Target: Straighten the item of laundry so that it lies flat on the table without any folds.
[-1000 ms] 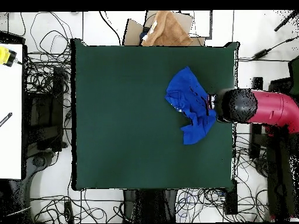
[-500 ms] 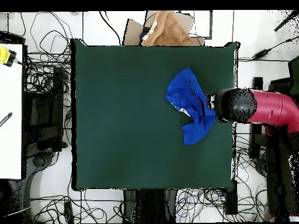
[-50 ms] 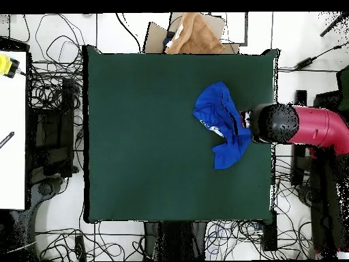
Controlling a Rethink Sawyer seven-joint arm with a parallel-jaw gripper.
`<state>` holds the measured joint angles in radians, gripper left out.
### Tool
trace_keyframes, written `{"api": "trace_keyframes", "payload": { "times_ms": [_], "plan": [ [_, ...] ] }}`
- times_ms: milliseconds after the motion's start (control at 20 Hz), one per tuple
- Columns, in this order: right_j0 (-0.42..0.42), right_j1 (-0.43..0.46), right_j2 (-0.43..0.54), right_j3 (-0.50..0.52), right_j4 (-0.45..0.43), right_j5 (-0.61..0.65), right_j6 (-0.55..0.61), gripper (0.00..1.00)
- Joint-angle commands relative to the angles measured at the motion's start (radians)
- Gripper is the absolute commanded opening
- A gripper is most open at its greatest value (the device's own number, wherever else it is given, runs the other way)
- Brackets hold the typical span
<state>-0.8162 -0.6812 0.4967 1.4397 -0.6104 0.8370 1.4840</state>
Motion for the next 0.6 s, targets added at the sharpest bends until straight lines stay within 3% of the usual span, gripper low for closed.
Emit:
{"api": "trace_keyframes", "payload": {
  "times_ms": [50, 600],
  "plan": [
    [-0.013, 0.045, 0.08, 0.067, 0.01, -0.028, -0.164, 1.0],
    [-0.037, 0.085, 0.099, 0.082, -0.015, -0.081, -0.16, 1.0]
  ]
}}
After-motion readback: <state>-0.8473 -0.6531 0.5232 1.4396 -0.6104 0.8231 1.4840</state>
